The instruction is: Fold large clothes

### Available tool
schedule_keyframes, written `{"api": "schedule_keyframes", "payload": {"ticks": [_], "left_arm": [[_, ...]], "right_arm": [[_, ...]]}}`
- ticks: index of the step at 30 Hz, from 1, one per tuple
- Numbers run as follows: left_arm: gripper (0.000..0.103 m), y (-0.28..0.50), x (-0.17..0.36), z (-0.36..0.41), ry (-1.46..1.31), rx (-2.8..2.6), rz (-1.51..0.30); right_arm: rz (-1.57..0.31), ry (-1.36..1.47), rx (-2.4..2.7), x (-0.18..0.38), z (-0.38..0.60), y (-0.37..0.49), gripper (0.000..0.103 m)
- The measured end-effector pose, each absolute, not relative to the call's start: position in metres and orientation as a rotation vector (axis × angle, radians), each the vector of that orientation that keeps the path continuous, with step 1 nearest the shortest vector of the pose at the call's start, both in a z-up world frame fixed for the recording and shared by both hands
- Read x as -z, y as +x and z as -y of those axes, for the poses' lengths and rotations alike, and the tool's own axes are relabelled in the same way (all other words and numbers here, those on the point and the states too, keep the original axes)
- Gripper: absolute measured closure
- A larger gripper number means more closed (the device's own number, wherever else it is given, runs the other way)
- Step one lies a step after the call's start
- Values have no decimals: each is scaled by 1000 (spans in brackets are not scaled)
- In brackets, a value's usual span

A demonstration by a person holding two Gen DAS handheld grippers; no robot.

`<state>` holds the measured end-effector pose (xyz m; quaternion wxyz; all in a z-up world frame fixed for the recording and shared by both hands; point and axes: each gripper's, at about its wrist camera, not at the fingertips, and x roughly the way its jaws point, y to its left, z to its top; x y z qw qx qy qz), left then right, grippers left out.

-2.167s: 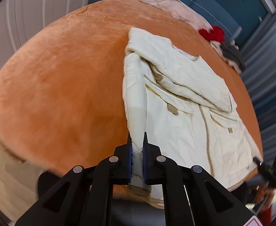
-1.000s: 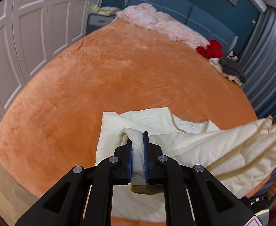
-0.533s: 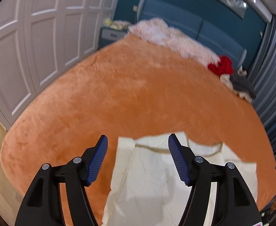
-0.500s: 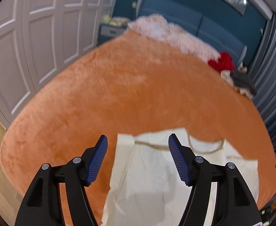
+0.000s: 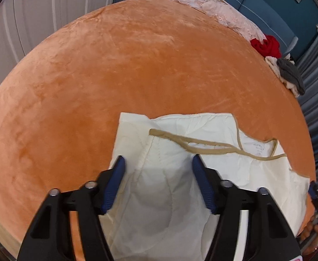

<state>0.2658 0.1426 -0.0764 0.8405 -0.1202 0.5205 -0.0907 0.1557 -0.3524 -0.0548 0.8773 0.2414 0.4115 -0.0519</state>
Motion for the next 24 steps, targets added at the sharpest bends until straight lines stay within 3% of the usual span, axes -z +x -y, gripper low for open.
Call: {"api": "schedule_keyframes", "payload": {"ticks": [1,3,5,13,24], "left_arm": [[61,266,75,-141,-252,192,-1098],[89,265,69,-140,-250,190,-1078],[94,264,58,-140,-263,198,-1048],[96,270,10,-133,-239,174,-883],[95,305,98,-116,-134,58,-1030]], "right_arm": [[-873,502,91,58,351,159,47],[-899,477,85,59,347,161,83],[-870,458,78,52,343,158,93],[-700,463,134,10,354,156,95],[-890,443,223,99,351,195,95]]}}
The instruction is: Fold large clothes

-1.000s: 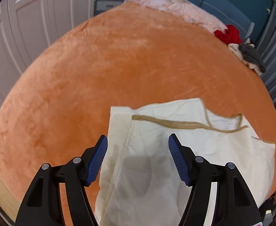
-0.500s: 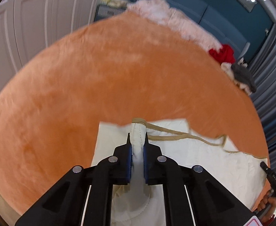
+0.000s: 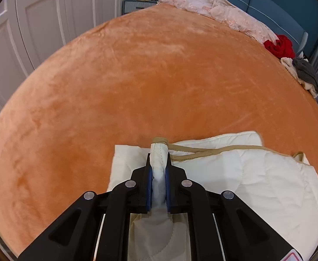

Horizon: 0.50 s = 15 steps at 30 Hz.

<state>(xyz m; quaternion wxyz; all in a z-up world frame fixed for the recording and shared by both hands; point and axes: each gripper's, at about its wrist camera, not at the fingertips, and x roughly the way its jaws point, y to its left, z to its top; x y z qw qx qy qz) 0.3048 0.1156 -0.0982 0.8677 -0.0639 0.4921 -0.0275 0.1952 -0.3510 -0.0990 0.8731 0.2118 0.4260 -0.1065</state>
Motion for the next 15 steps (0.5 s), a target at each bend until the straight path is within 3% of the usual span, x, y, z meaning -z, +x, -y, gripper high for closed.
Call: {"api": "schedule_keyframes", "payload": {"ticks": [11,13,15], "left_arm": [[90,298,123,-111,-96,40,-972],[87,297,122,-113,-107,36,-965],[84,296,119,-114,-112,31,-966]], "right_arm": [[-867,429,239,120,348,194,94],[-865,407,252,119,344,194,91],[-872,393,268,117,343,193,82]]}}
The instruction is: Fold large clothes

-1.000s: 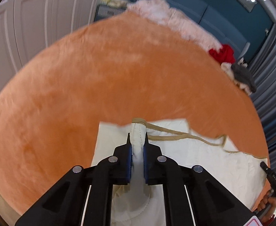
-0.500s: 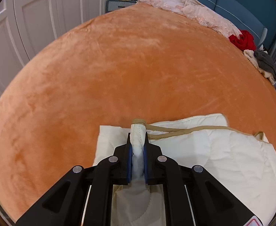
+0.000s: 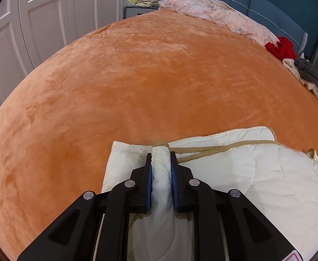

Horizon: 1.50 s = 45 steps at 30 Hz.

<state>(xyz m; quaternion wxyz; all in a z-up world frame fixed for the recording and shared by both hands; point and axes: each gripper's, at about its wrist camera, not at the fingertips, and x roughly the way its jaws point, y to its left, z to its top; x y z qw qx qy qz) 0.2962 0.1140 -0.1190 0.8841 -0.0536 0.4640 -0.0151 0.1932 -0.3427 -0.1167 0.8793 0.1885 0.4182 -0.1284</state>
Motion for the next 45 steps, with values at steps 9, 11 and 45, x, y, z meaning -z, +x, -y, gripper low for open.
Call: {"api": "schedule_keyframes", "payload": {"ticks": [9,11,45], "left_arm": [[50,266,28,-110,-57,-4,-825],[50,264,13,-89,-104,90,-826],[98,277,135,36,-88,309,-998]], "right_arm": [[-722,320,297,33,328,159,37],[-730,344,176,26,303,169,41],[-971,315,-73,131,198,261,103]]}}
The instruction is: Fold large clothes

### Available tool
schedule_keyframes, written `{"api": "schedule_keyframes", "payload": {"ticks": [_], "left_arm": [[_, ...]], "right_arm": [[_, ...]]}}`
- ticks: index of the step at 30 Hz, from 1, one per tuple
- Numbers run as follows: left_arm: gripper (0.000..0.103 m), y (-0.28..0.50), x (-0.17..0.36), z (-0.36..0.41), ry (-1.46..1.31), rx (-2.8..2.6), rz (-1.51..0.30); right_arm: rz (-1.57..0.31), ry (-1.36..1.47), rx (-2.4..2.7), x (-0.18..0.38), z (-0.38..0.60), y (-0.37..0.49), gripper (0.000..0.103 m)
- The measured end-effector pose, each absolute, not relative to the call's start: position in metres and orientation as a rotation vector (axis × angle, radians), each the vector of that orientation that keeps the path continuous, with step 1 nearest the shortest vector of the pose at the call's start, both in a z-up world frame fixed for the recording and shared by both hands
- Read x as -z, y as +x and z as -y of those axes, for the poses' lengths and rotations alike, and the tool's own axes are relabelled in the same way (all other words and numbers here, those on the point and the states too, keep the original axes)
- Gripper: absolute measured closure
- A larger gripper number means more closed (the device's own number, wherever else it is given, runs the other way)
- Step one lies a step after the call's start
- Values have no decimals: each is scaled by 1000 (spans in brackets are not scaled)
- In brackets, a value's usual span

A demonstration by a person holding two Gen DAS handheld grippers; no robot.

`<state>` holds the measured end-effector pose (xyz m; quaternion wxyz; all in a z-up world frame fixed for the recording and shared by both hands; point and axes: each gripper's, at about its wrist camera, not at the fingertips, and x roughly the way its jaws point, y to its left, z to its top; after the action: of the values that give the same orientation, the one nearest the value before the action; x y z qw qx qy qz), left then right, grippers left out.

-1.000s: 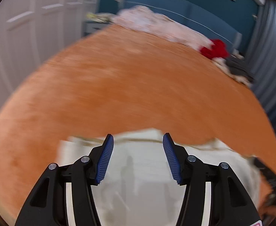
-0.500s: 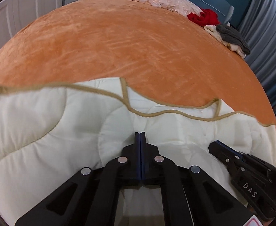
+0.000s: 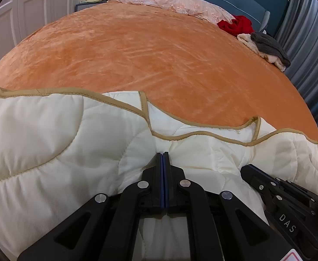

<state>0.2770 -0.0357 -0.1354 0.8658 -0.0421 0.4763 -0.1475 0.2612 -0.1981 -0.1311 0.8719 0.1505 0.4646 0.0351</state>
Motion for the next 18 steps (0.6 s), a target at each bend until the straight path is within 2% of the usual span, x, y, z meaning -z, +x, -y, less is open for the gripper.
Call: {"api": "schedule_keyframes", "payload": {"ticks": [18], "left_arm": [[98,276,137,40,-60,291,-974]], "right_arm": [[-950,320,-67,133,197,264,103]]}}
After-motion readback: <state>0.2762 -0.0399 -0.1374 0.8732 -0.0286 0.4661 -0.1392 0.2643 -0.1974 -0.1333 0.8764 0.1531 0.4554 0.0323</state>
